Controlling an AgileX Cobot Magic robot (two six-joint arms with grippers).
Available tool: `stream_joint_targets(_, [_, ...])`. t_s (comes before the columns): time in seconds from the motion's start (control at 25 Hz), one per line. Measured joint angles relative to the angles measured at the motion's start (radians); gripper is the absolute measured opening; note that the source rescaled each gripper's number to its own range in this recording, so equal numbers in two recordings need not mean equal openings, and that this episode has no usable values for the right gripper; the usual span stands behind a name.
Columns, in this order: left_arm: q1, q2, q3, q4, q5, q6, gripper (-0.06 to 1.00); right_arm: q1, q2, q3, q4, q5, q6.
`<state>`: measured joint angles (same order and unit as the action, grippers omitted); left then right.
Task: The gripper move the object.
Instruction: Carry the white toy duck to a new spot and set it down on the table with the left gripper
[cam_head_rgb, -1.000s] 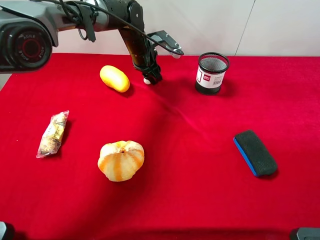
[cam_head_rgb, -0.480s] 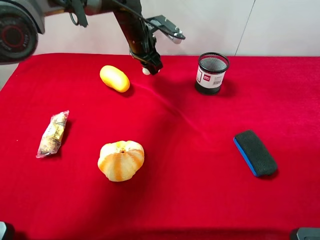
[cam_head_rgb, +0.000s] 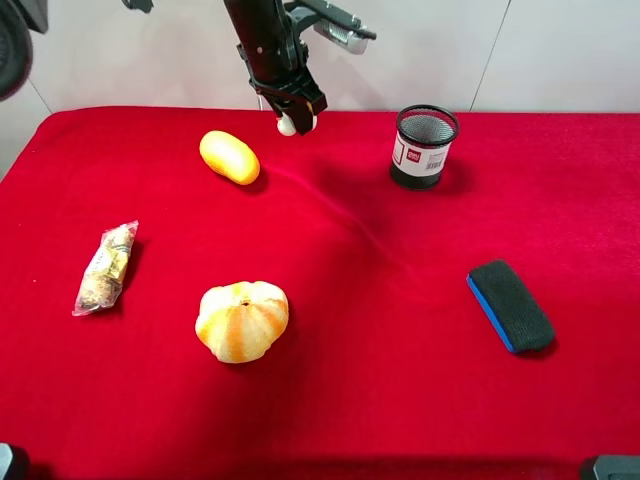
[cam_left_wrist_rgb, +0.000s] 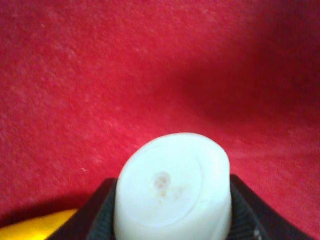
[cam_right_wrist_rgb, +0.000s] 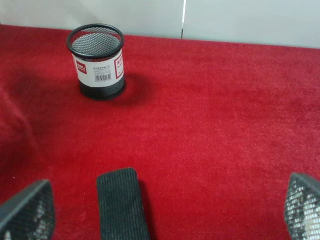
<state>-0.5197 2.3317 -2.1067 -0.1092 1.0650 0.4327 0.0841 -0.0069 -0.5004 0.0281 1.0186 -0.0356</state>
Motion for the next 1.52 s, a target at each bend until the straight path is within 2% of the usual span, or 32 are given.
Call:
stream_joint_targets(0.44, [-0.055,-0.094,0.0,0.003,0.126,-0.065,0.02,0.0,0.0,0.0,0.0,0.0,0.0])
stream_joint_targets(0.88, [-0.145,-0.132,0.0,0.004,0.128,-0.102,0.01,0.0,0.0,0.0,0.0,0.0,0.0])
stream_joint_targets(1.52, [-0.332,-0.139,0.0,0.004,0.128,-0.186,0.01,0.0,0.0,0.0,0.0,0.0,0.0])
